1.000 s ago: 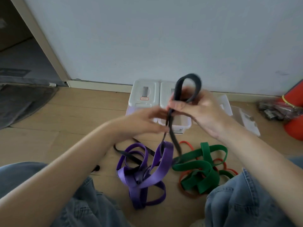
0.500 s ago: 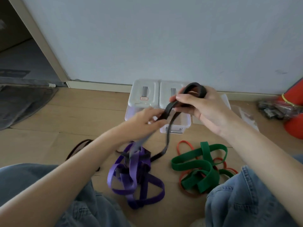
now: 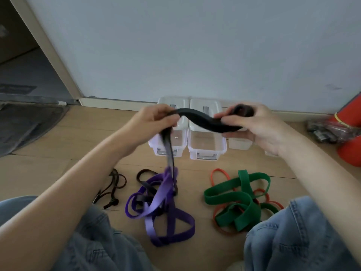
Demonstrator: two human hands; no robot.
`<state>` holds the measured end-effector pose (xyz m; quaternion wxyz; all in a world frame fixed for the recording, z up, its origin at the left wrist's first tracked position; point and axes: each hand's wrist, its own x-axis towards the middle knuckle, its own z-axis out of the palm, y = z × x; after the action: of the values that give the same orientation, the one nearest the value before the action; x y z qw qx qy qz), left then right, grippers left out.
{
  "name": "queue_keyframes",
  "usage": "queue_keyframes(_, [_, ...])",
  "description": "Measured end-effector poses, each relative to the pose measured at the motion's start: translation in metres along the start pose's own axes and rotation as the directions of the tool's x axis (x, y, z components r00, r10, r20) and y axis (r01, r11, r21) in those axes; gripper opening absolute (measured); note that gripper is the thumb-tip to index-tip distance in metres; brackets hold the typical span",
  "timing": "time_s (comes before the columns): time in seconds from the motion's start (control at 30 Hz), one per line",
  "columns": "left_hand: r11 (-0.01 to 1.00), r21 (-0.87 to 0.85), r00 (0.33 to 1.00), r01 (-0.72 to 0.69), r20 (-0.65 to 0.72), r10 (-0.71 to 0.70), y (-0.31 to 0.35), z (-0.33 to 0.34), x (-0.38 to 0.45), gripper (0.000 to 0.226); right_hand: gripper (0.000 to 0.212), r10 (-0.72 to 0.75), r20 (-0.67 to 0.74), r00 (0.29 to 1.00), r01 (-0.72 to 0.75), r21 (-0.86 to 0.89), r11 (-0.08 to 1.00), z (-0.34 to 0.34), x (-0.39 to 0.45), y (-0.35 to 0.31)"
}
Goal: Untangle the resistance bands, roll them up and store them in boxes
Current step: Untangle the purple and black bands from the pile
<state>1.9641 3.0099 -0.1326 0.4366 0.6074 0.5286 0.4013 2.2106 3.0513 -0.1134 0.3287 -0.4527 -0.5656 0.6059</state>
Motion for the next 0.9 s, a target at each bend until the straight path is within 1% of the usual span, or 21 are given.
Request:
queue_keyframes(0.03, [0.997,0.077,1.0,-0.024,-0.015,0.025,0.002,-0.003,0.0,0.009,0.026,0.089,0.104,0.991,-0.078,-0.104,0.992,0.0,-0.001,0.0])
queue_keyframes(0.07, [0.97,0.241,1.0,-0.023,0.018,0.019,0.003,-0.003,-0.001,0.01,0.038,0.166,0.187,0.968,-0.119,-0.239,0.964,0.001,-0.003,0.001])
queue_keyframes(0.1, [0.899,0.438,0.996,-0.018,0.088,-0.023,0.001,0.002,-0.004,0.011,0.045,0.21,0.225,0.951,-0.105,-0.405,0.908,0.005,-0.004,0.002])
queue_keyframes(0.13, [0.808,0.588,0.983,-0.033,0.164,-0.08,-0.002,0.009,-0.007,0.015,0.049,0.217,0.223,0.95,-0.051,-0.577,0.815,0.007,-0.003,0.005])
queue_keyframes(0.17, [0.758,0.648,0.965,-0.074,0.238,-0.11,-0.004,0.016,-0.01,0.019,0.055,0.187,0.19,0.964,0.01,-0.725,0.688,0.01,-0.001,0.008])
queue_keyframes(0.2, [0.764,0.634,0.947,-0.122,0.304,-0.102,-0.004,0.024,-0.013,0.018,0.062,0.132,0.166,0.977,0.061,-0.814,0.577,0.014,-0.001,0.012])
queue_keyframes(0.23, [0.789,0.59,0.935,-0.172,0.35,-0.058,0.0,0.029,-0.014,0.014,0.068,0.102,0.183,0.978,0.098,-0.831,0.548,0.018,-0.001,0.016])
queue_keyframes(0.27, [0.816,0.54,0.93,-0.207,0.368,-0.008,0.004,0.031,-0.015,0.009,0.069,0.108,0.234,0.966,0.125,-0.792,0.597,0.024,-0.002,0.021])
queue_keyframes(0.33, [0.857,0.471,0.933,-0.21,0.357,0.033,0.01,0.028,-0.012,0.006,0.051,0.12,0.372,0.92,0.174,-0.664,0.727,0.035,-0.003,0.027])
queue_keyframes(0.4, [0.87,0.452,0.935,-0.198,0.354,0.028,0.005,0.024,-0.009,0.011,0.022,0.044,0.389,0.92,0.229,-0.626,0.746,0.042,-0.004,0.025])
queue_keyframes(0.43, [0.89,0.422,0.932,-0.174,0.363,0.01,0.001,0.025,-0.009,0.013,0.014,0.0,0.357,0.934,0.23,-0.601,0.766,0.042,-0.004,0.022])
queue_keyframes(0.5, [0.944,0.318,0.911,-0.087,0.408,-0.054,-0.012,0.03,-0.01,0.021,0.011,-0.052,0.315,0.948,0.201,-0.462,0.864,0.04,-0.006,0.016])
queue_keyframes(0.53, [0.951,0.305,0.891,-0.046,0.442,-0.099,-0.021,0.035,-0.011,0.024,0.012,-0.062,0.332,0.941,0.185,-0.354,0.917,0.039,-0.007,0.013])
queue_keyframes(0.6, [0.932,0.363,0.833,-0.003,0.517,-0.199,-0.038,0.043,-0.016,0.02,0.014,-0.102,0.388,0.916,0.158,-0.113,0.981,0.037,-0.012,0.006])
queue_keyframes(0.67, [0.904,0.428,0.806,0.012,0.531,-0.262,-0.053,0.047,-0.019,0.011,0.011,-0.19,0.351,0.917,0.15,0.138,0.979,0.034,-0.014,-0.002])
queue_keyframes(0.73, [0.866,0.499,0.836,0.03,0.463,-0.296,-0.052,0.041,-0.016,0.007,0.006,-0.248,0.212,0.945,0.172,0.322,0.931,0.027,-0.013,-0.01])
queue_keyframes(0.77, [0.868,0.494,0.868,0.04,0.413,-0.275,-0.045,0.034,-0.013,0.005,0.005,-0.261,0.147,0.954,0.193,0.366,0.91,0.023,-0.013,-0.011])
queue_keyframes(0.8, [0.899,0.435,0.912,0.048,0.348,-0.217,-0.034,0.025,-0.008,0.006,0.006,-0.268,0.098,0.958,0.218,0.358,0.908,0.019,-0.012,-0.013])
queue_keyframes(0.83, [0.948,0.315,0.957,0.046,0.257,-0.132,-0.019,0.013,-0.004,0.01,0.007,-0.267,0.072,0.961,0.237,0.282,0.93,0.015,-0.01,-0.014])
queue_keyframes(0.87, [0.989,0.146,0.99,0.012,0.135,-0.032,-0.003,-0.002,-0.002,0.013,0.008,-0.249,0.078,0.965,0.238,0.127,0.963,0.011,-0.009,-0.014])
queue_keyframes(0.9, [0.998,-0.031,0.998,-0.061,0.022,0.062,0.012,-0.016,-0.003,0.013,0.009,-0.203,0.114,0.972,0.215,-0.101,0.971,0.008,-0.008,-0.012])
